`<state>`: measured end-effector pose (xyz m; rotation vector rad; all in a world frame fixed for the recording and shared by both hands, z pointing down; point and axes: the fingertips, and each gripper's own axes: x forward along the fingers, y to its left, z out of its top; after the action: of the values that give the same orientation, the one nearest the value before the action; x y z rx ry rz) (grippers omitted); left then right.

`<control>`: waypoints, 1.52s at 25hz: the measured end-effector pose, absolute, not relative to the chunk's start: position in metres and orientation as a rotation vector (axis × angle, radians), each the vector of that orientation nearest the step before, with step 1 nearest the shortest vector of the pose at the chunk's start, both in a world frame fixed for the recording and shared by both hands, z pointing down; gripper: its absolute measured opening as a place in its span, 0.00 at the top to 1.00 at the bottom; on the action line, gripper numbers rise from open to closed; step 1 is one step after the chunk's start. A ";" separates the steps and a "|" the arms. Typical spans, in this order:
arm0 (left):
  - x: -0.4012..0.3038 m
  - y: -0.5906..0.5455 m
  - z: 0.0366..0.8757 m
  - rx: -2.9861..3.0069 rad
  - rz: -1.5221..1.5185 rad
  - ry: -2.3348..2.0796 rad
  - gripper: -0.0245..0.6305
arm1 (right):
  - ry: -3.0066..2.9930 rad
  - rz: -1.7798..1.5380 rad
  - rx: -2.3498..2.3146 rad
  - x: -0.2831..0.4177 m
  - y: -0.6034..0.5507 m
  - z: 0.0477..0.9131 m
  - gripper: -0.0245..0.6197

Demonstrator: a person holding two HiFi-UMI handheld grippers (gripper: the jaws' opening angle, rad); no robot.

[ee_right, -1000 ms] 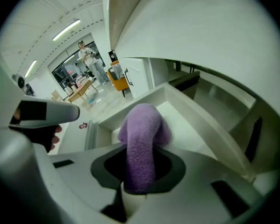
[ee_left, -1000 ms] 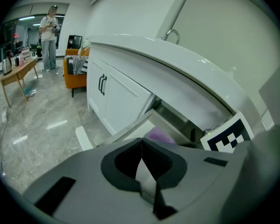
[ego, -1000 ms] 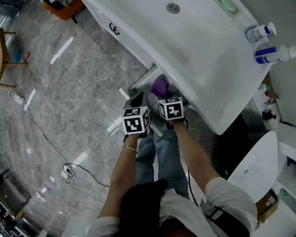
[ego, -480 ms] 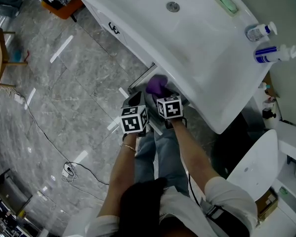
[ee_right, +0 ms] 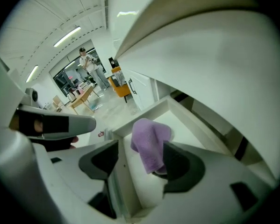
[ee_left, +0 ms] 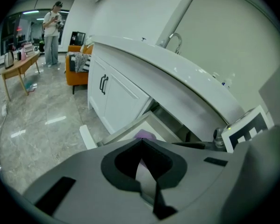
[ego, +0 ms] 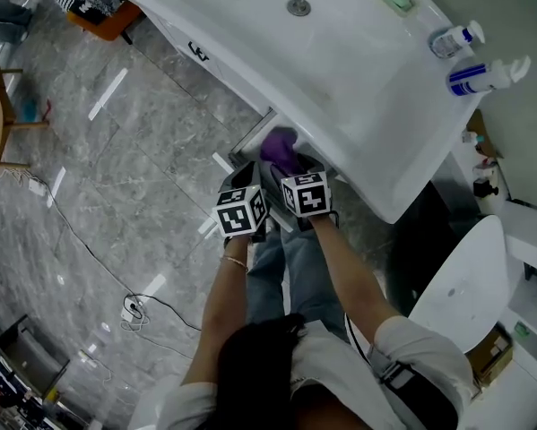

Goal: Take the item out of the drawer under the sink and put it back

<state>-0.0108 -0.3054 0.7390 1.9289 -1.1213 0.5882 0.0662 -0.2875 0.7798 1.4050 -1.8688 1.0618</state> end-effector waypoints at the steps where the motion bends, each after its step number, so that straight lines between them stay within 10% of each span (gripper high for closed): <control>1: -0.010 -0.304 0.734 1.930 0.578 -1.122 0.96 | -1.877 1.062 1.394 0.064 -0.284 0.774 0.50; 12: -0.012 -0.296 0.669 1.974 0.476 -1.139 0.96 | -1.964 0.994 1.431 0.058 -0.270 0.702 0.51; 28: -0.015 -0.288 0.562 2.116 0.377 -1.185 0.96 | -2.089 0.773 1.617 0.053 -0.281 0.567 0.87; 38: -0.012 -0.282 0.532 2.179 0.349 -1.165 0.96 | -2.075 0.709 1.670 0.058 -0.279 0.533 0.93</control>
<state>-0.0124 -0.2821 0.5320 2.1789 -1.1648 0.3486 0.0578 -0.2795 0.5332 1.6703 -2.0753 0.7088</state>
